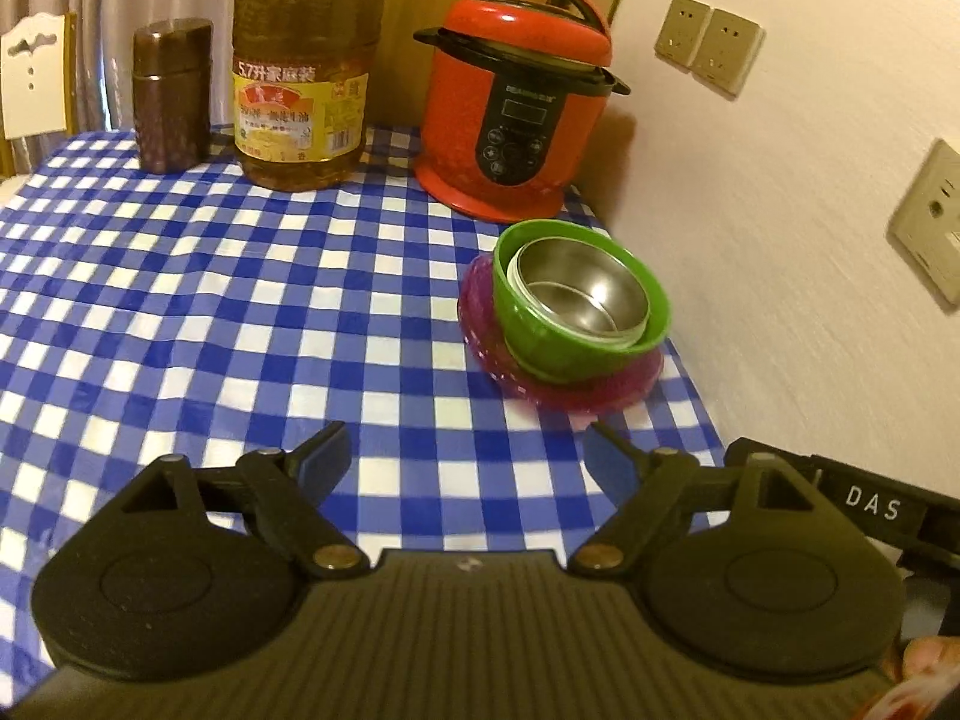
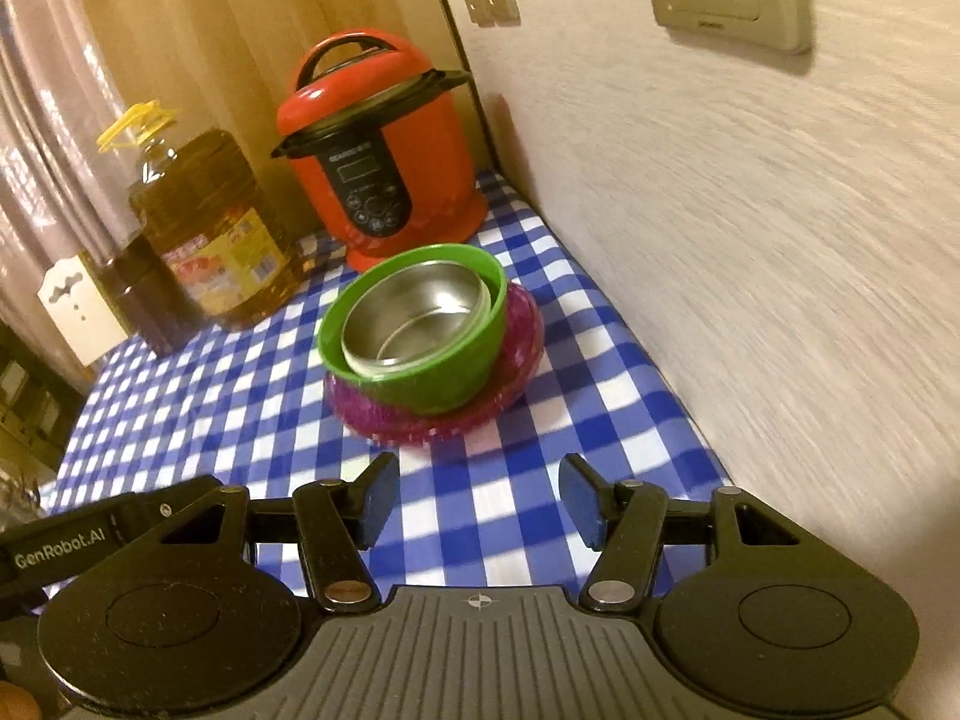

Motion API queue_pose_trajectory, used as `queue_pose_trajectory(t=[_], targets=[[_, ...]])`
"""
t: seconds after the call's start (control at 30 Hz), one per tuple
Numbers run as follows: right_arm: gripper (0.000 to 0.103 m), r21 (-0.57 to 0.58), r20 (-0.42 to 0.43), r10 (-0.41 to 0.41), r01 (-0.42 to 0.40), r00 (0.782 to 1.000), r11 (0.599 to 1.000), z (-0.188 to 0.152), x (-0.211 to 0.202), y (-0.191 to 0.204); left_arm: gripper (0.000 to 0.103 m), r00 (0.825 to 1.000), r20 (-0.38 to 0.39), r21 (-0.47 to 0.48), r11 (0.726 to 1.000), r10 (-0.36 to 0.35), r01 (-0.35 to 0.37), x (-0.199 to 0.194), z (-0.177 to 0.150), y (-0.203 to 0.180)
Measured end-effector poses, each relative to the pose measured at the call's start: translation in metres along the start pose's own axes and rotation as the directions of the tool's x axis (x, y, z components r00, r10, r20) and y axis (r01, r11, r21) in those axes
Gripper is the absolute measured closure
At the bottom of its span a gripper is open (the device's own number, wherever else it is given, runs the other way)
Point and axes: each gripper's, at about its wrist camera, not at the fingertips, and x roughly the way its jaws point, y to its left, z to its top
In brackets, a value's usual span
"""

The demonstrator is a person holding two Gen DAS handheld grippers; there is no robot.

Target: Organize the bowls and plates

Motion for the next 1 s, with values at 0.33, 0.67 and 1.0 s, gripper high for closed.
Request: queue_pose_trajectory(t=[0.33, 0.67, 1.0], targets=[[0.044, -0.027, -0.004, -0.023, 0.023, 1.000, 0.999, -0.031, -0.041, -0.001, 0.021, 1.000, -0.007, 0.027, 1.000, -0.001, 0.001, -0.038, -0.029, -0.003], [0.044, -0.080, -0.002, -0.029, 0.028, 1.000, 0.996, -0.053, -0.070, 0.009, 0.020, 1.000, 0.001, 0.017, 1.000, 0.018, -0.018, -0.066, -0.048, 0.004], [0.044, -0.114, 0.029, -0.030, 0.033, 0.999, 0.993, -0.062, -0.084, 0.019, 0.020, 1.000, 0.017, 0.053, 0.998, 0.019, -0.020, -0.085, -0.060, 0.001]])
